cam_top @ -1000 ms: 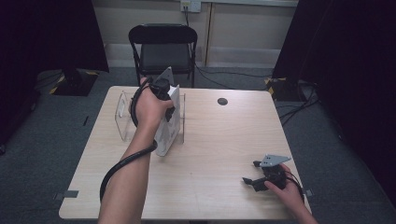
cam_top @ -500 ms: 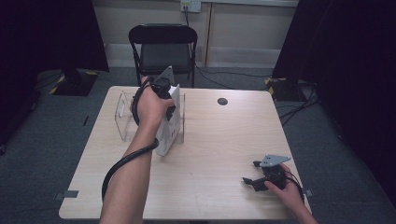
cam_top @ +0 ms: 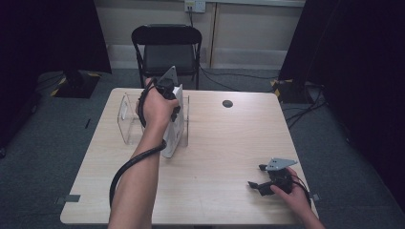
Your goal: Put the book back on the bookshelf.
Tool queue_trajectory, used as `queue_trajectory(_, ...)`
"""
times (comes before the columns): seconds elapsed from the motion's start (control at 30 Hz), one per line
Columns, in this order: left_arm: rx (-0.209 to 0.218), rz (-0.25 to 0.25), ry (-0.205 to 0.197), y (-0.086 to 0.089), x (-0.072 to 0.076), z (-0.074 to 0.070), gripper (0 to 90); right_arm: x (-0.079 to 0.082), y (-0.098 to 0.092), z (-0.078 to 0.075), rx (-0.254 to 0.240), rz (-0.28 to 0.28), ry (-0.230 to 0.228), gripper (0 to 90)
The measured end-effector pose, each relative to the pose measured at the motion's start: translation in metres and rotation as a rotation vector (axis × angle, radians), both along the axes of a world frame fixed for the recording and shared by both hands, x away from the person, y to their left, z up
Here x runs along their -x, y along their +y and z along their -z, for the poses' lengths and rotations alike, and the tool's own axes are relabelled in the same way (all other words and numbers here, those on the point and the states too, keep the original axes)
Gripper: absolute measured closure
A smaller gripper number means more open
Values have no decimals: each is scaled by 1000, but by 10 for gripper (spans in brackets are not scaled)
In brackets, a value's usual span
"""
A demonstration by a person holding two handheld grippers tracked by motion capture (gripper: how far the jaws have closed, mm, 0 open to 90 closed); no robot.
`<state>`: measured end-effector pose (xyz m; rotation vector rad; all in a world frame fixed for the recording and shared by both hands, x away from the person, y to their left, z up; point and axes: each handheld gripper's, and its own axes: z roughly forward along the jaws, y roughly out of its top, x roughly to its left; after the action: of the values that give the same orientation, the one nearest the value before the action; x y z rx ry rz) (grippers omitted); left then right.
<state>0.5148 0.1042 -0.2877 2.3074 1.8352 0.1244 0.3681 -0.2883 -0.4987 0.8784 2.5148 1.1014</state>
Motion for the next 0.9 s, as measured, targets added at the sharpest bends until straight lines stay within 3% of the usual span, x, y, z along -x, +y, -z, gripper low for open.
queue_trajectory(0.33,-17,-6,-2,-4,-5,4,532,0,0,0,3,-1,-1,143)
queue_trajectory(0.9,-5,-28,-20,-5,-12,5,532,0,0,0,3,-1,0,142)
